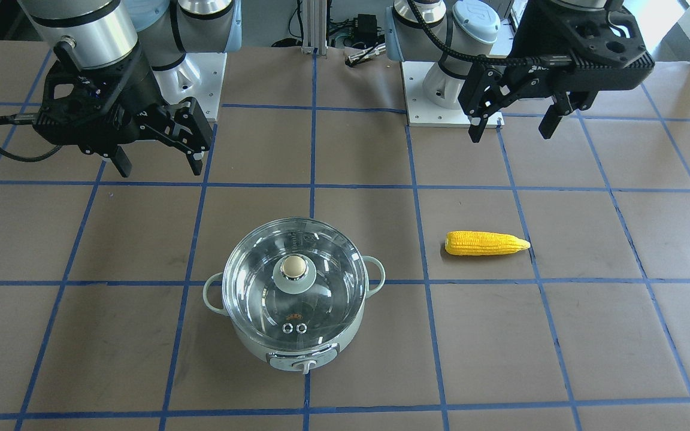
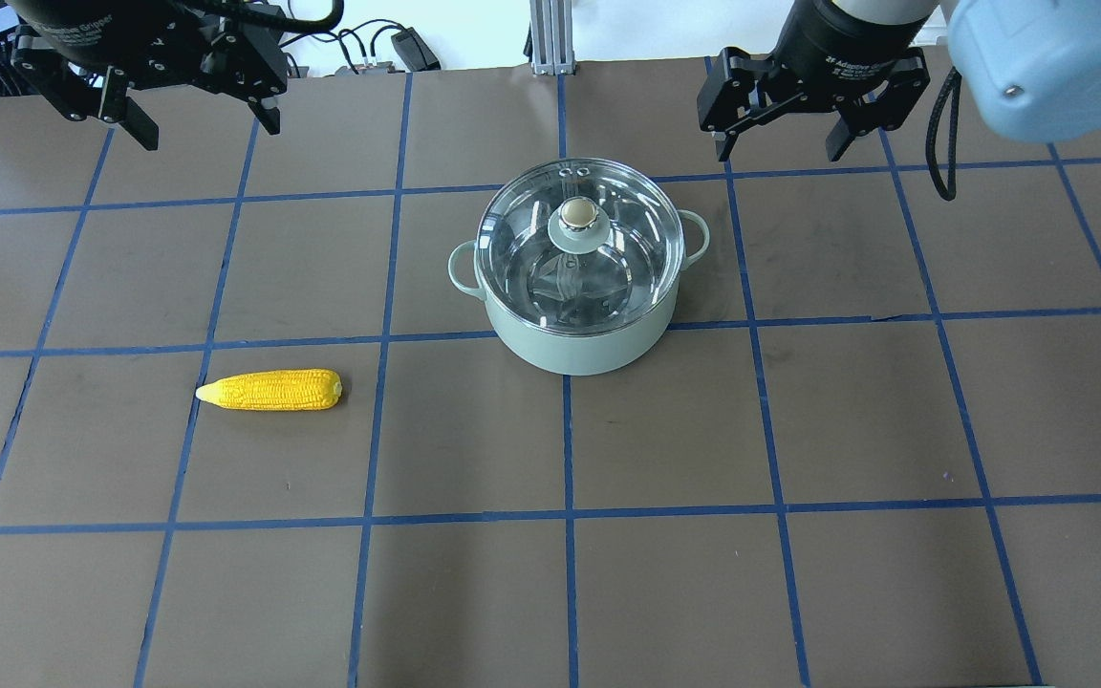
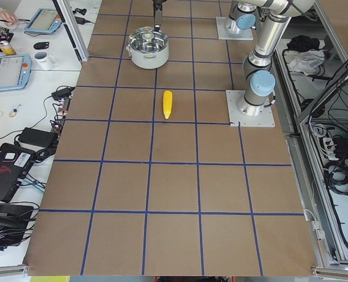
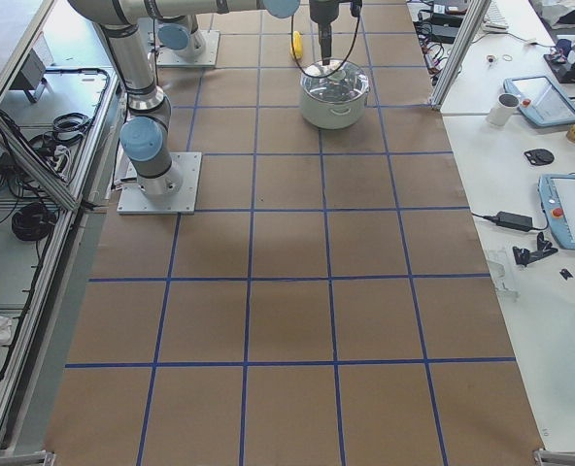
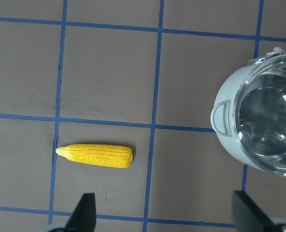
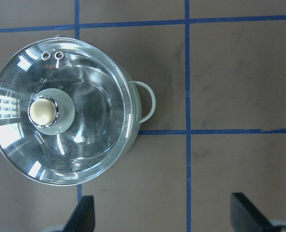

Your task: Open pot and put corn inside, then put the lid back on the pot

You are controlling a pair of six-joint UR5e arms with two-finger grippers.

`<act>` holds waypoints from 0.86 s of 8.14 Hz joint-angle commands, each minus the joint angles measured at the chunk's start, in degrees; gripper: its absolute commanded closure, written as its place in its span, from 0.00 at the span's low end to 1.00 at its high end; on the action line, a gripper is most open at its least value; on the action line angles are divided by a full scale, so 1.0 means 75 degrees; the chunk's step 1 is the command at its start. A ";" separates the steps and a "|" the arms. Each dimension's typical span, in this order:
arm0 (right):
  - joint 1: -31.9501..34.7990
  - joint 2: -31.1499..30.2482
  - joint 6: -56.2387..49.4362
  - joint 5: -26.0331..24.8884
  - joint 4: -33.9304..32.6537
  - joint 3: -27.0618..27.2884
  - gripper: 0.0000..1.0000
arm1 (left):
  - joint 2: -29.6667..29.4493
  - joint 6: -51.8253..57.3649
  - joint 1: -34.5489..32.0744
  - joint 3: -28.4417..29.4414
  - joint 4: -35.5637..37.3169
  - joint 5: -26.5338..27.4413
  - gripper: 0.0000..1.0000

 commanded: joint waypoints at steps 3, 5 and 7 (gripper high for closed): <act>0.0000 -0.0012 0.0004 -0.0011 0.0046 0.0012 0.00 | -0.0009 0.0000 0.0000 0.0000 0.0001 0.0000 0.00; 0.0000 0.0000 -0.0008 0.0000 0.0023 0.0012 0.00 | 0.0026 -0.0105 0.0000 -0.0035 -0.0081 0.0024 0.00; 0.0000 0.0000 -0.0008 0.0000 -0.0001 0.0012 0.00 | 0.0015 -0.0105 0.0012 -0.0141 -0.0117 0.0024 0.00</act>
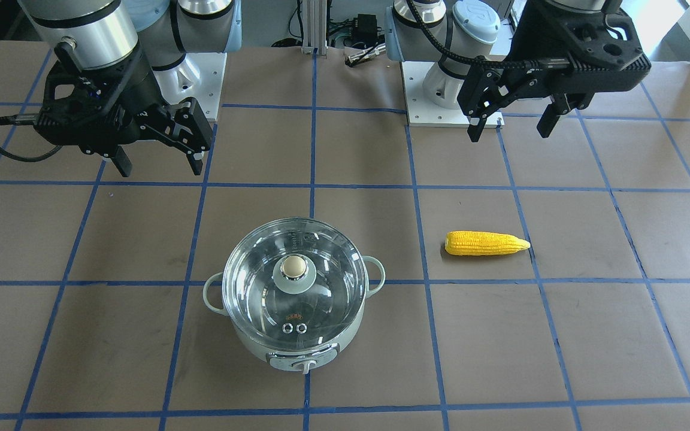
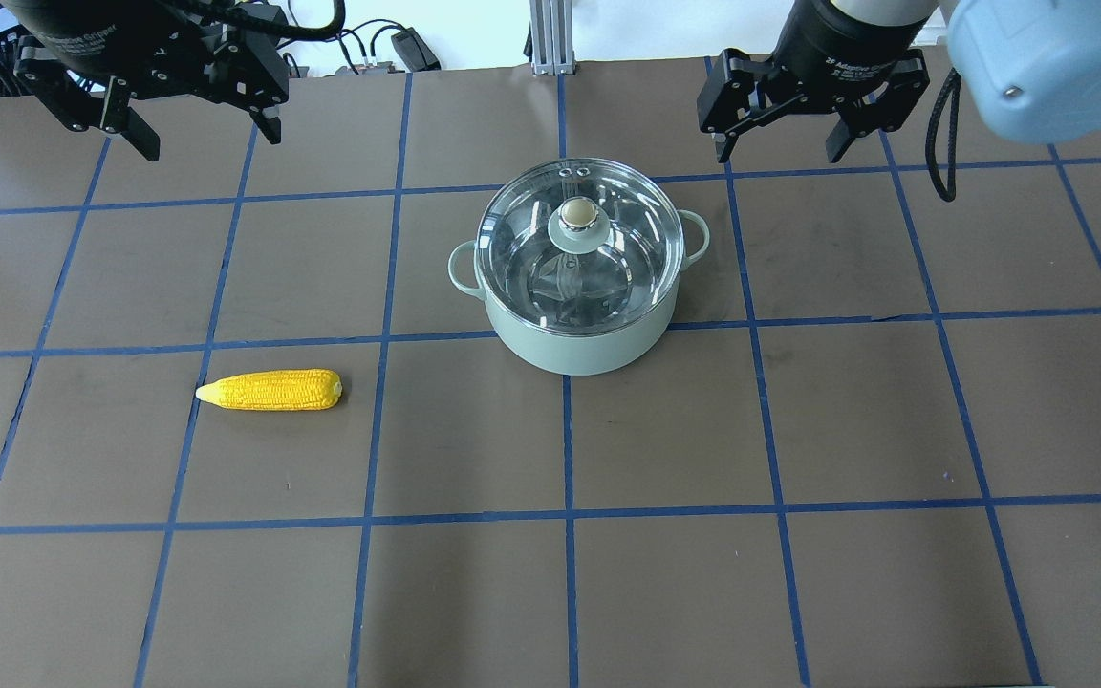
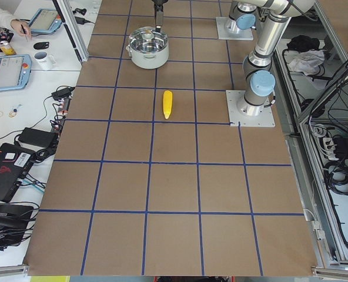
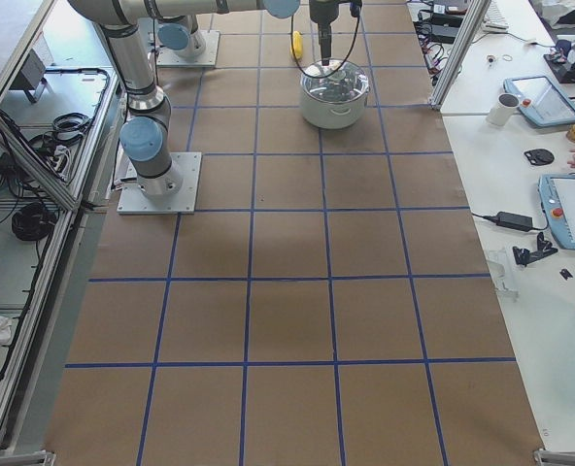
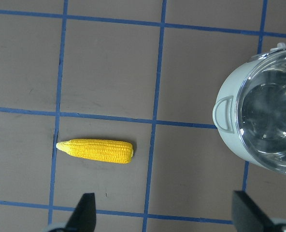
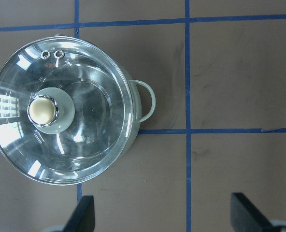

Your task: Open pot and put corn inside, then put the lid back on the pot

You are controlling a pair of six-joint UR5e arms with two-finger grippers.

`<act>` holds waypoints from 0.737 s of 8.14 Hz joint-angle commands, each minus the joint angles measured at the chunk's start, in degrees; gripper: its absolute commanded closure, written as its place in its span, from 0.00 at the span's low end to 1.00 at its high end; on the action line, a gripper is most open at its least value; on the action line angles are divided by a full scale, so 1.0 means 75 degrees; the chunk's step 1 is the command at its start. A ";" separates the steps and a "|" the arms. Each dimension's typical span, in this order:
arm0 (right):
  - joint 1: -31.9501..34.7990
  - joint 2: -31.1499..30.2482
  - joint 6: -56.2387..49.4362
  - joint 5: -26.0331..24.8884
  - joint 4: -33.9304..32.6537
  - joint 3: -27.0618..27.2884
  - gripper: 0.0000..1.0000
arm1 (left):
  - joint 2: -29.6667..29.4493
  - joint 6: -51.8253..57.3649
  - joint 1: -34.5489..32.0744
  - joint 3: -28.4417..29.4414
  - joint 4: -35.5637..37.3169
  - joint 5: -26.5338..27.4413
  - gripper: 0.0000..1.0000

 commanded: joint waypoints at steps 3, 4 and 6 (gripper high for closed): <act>0.0000 0.0001 -0.0001 0.0001 -0.0021 0.0000 0.00 | -0.0203 -0.0044 0.0562 -0.0186 0.0047 -0.0013 0.00; 0.0000 0.0001 0.0011 0.0001 -0.0021 0.0000 0.00 | -0.0215 -0.0045 0.0925 -0.0128 0.0001 -0.0002 0.00; -0.0011 0.0001 -0.0013 -0.0022 -0.0021 0.0000 0.00 | -0.0285 -0.0056 0.1233 -0.0209 -0.0011 0.0022 0.00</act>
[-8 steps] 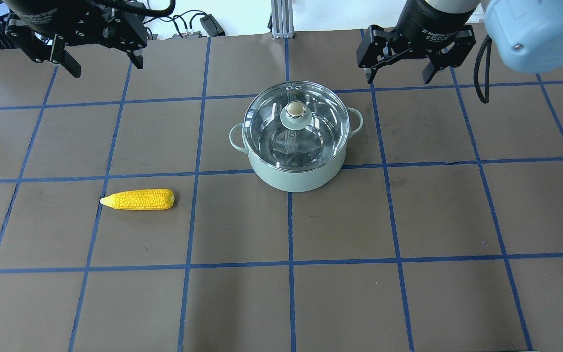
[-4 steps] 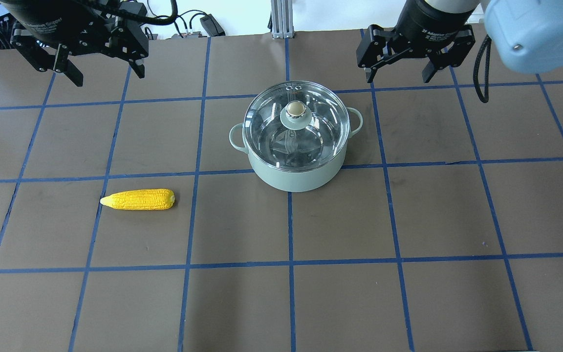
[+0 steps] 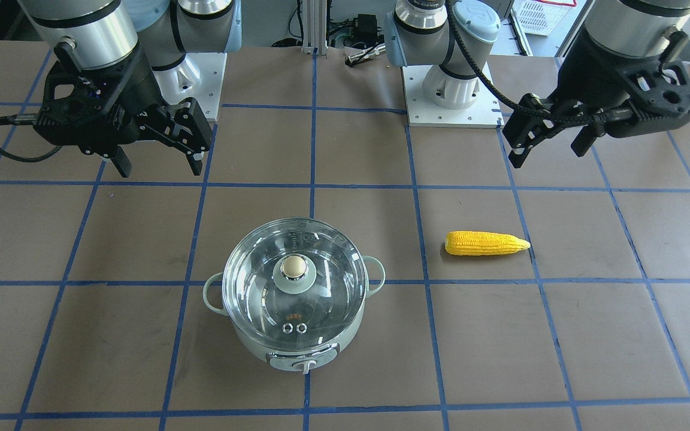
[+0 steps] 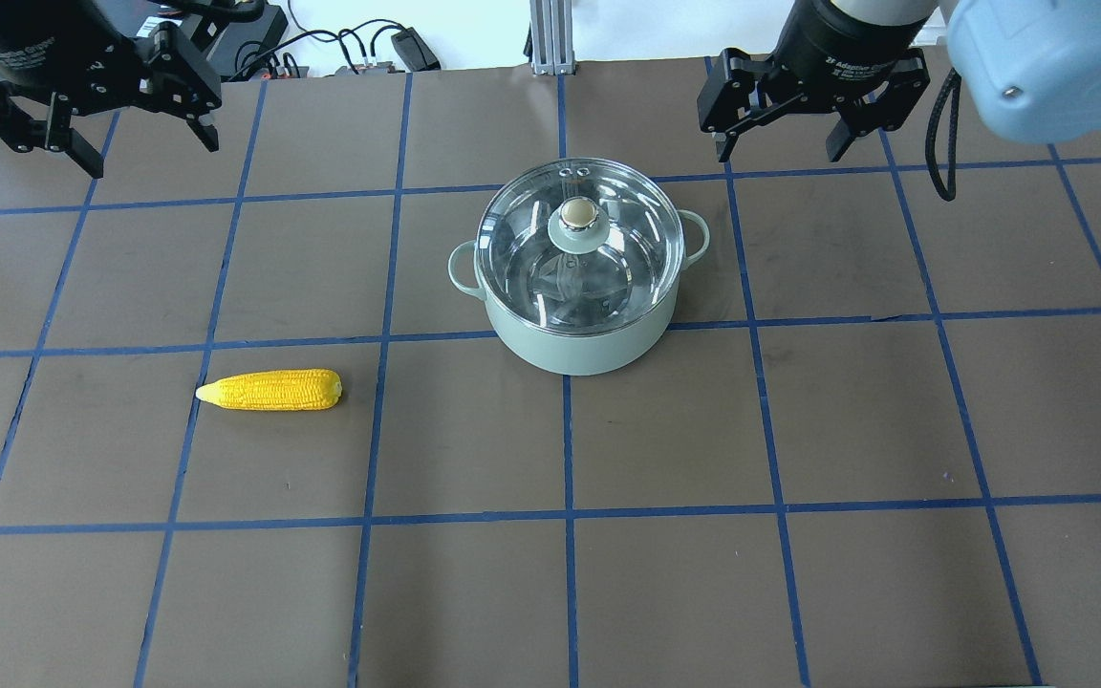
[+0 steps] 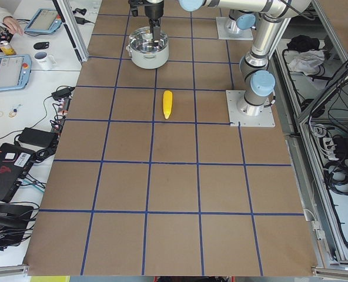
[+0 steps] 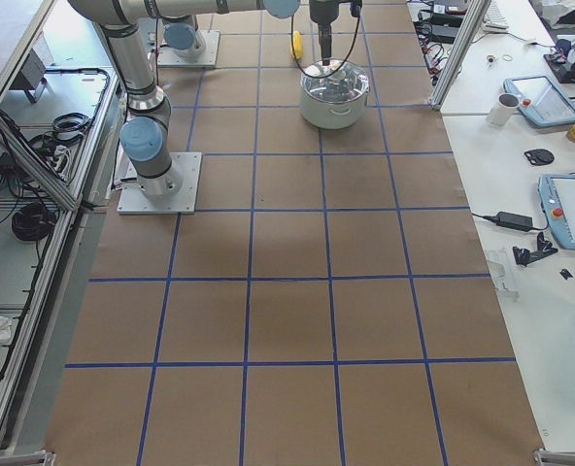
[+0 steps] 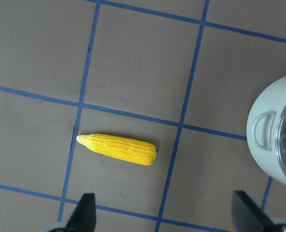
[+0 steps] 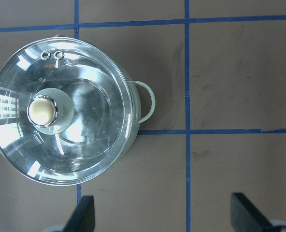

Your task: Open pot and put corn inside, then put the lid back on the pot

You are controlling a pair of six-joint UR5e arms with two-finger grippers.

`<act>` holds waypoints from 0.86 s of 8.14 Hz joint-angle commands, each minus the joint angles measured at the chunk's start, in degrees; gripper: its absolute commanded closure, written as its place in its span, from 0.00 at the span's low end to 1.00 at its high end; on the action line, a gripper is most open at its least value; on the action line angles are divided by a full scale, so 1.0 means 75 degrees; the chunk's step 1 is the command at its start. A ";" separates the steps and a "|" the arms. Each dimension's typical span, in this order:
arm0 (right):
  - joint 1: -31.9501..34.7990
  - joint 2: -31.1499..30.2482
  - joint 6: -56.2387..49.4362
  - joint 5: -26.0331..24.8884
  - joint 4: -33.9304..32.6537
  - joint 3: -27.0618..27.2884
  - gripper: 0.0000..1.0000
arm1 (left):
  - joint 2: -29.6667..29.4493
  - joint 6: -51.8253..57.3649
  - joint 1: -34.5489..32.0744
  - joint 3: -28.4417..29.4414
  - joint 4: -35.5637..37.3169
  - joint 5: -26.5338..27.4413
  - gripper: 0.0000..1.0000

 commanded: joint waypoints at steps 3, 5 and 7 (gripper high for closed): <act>-0.0012 0.0000 0.0002 0.0011 0.0007 0.0000 0.00 | -0.0462 -0.1223 0.0368 -0.0110 -0.0030 0.0738 0.00; -0.0012 0.0000 -0.0010 0.0000 -0.0016 0.0000 0.00 | -0.0474 -0.2639 0.0694 -0.0844 -0.0054 0.0553 0.00; -0.0012 0.0000 -0.0010 0.0000 -0.0005 0.0000 0.00 | -0.0485 -0.3610 0.0836 -0.1153 0.0016 0.0622 0.00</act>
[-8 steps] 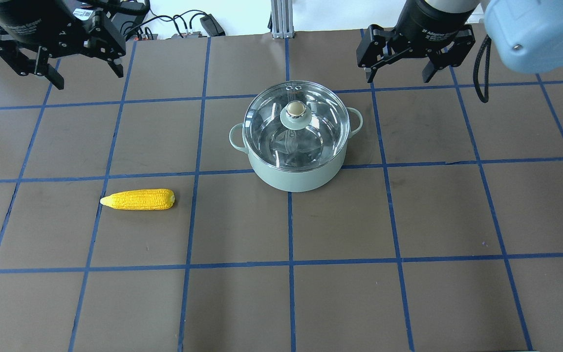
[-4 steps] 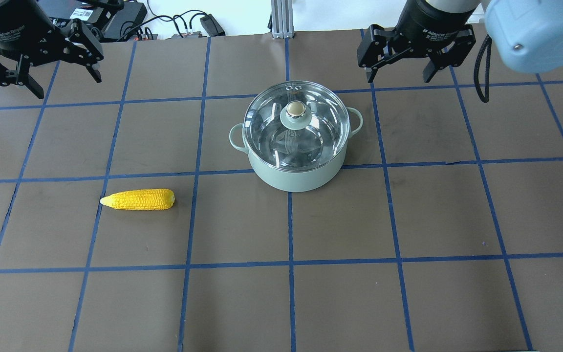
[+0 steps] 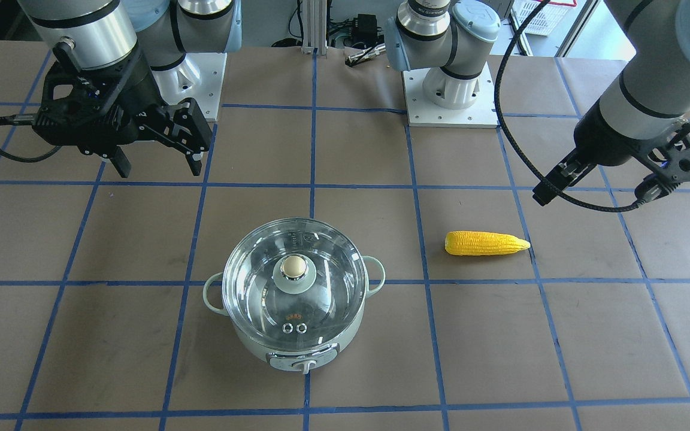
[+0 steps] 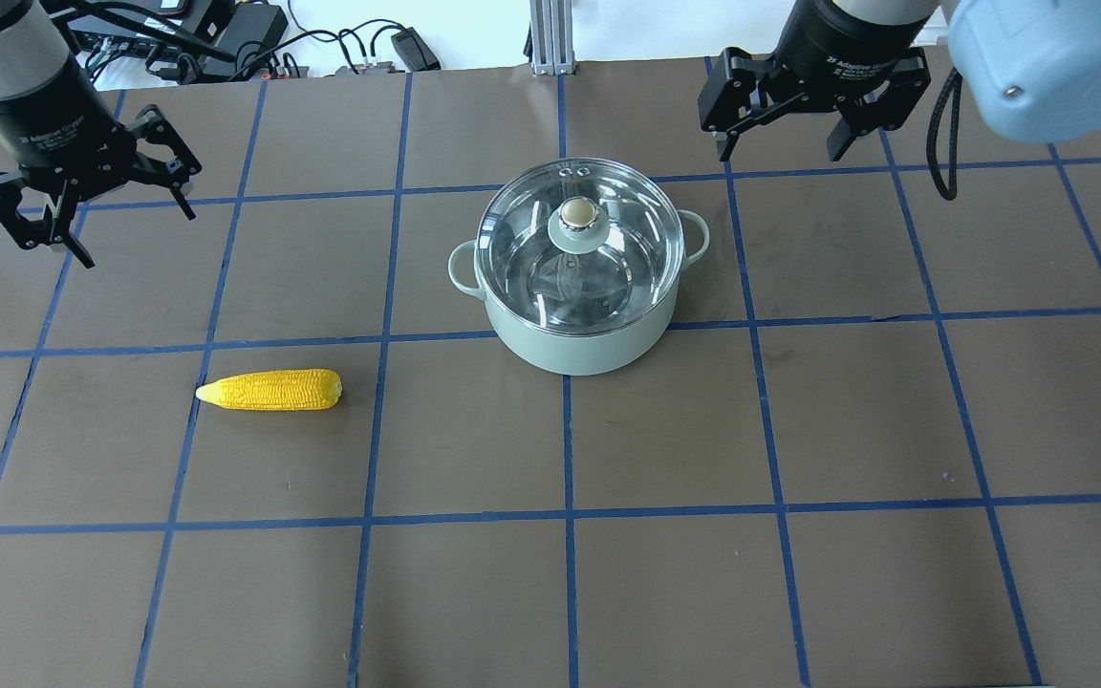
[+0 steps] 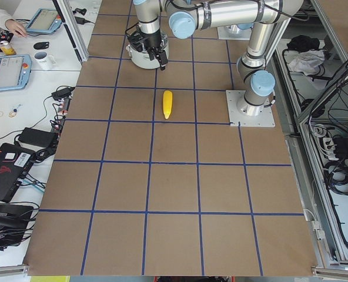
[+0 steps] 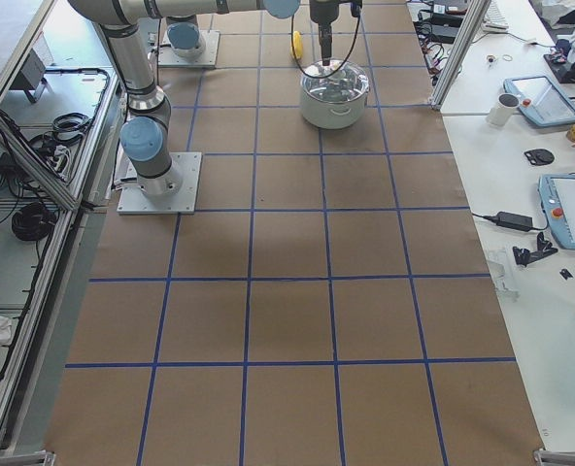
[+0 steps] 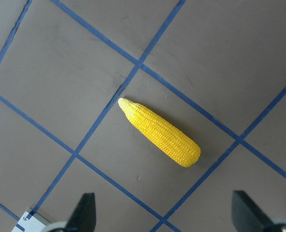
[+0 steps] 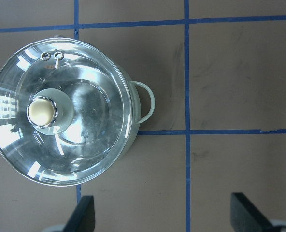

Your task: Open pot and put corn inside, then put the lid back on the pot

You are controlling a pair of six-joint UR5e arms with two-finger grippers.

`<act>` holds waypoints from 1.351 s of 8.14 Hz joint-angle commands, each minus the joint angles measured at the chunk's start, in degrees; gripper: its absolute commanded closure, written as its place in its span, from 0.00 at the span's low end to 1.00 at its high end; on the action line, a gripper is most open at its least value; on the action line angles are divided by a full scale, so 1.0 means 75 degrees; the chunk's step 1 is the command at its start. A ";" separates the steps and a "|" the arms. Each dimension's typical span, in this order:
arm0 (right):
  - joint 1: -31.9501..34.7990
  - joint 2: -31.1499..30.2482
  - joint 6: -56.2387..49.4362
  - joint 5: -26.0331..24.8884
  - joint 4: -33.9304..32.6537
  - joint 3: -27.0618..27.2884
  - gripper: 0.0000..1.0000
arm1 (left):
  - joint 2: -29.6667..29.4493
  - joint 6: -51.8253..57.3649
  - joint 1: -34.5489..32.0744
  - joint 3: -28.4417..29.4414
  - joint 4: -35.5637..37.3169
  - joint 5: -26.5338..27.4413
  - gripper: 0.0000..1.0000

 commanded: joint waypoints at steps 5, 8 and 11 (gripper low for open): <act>0.0000 0.0000 -0.0003 0.0009 0.0003 0.0000 0.00 | -0.0422 -0.2905 0.0260 -0.0778 0.0384 -0.0116 0.00; 0.0000 0.0012 -0.0003 -0.0003 0.0003 0.0000 0.00 | -0.0740 -0.4977 0.0330 -0.1326 0.1158 -0.1219 0.00; 0.0000 0.0012 -0.0015 -0.0026 -0.0008 0.0000 0.00 | -0.0821 -0.5487 0.0330 -0.1995 0.1765 -0.0846 0.00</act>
